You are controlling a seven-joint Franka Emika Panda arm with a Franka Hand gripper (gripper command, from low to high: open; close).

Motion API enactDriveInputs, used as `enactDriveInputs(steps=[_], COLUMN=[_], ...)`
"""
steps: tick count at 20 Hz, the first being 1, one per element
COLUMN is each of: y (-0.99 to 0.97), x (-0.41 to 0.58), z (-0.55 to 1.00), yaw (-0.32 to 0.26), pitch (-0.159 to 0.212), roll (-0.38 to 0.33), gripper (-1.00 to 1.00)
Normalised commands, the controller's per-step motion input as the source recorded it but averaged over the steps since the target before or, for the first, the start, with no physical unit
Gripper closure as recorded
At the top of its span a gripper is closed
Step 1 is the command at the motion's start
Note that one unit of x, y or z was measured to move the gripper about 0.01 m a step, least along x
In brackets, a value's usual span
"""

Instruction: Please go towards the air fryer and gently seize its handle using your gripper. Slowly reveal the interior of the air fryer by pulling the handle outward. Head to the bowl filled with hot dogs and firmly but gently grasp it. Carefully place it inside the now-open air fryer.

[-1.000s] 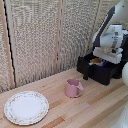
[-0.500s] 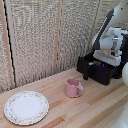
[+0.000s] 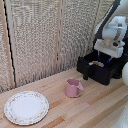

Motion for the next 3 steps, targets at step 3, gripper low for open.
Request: enactDriveInputs(steps=[3], y=[-0.03], x=[0.01], z=[0.9], yaw=[-0.042], pitch=[0.087], roll=[-0.006], gripper=[-1.0])
